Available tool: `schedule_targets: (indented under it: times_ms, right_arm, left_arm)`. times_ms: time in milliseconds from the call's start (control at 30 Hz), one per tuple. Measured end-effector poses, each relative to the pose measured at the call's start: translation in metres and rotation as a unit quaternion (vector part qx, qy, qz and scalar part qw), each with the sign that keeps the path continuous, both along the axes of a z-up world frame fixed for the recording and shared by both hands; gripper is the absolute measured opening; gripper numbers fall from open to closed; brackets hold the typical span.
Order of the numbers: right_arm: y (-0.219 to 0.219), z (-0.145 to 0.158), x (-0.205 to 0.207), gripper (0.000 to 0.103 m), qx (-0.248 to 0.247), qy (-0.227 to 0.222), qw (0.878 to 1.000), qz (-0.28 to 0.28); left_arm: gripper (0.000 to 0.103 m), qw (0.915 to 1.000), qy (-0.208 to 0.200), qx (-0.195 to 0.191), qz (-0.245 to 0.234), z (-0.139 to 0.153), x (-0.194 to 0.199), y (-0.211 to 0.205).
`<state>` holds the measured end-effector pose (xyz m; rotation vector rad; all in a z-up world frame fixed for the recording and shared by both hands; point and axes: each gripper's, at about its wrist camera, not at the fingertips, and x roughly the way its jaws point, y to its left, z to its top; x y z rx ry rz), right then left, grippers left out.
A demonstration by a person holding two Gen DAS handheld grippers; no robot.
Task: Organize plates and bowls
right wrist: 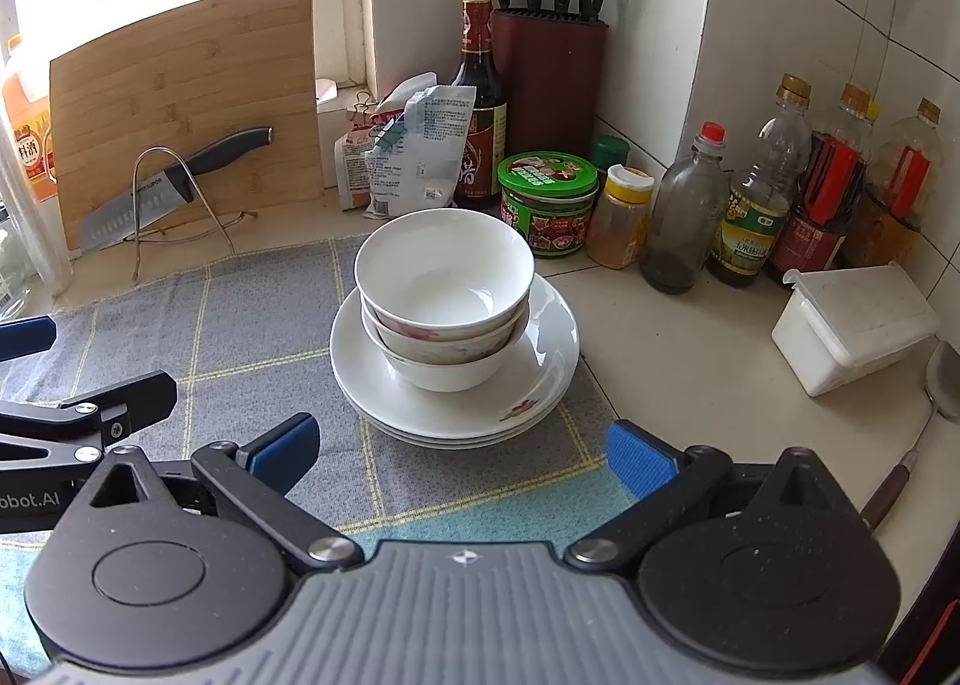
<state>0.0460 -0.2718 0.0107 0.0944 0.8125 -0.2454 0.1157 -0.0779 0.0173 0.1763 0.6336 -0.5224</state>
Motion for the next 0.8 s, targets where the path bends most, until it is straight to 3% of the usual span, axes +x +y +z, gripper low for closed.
schedule_targets:
  times_ms: [800]
  right_arm:
    - [-0.0029,0.0014,0.004,0.103,-0.009,0.002,1.0,-0.004]
  left_arm:
    - [0.102,1.0,0.001,0.003,-0.002,-0.0007,0.0014,-0.0022]
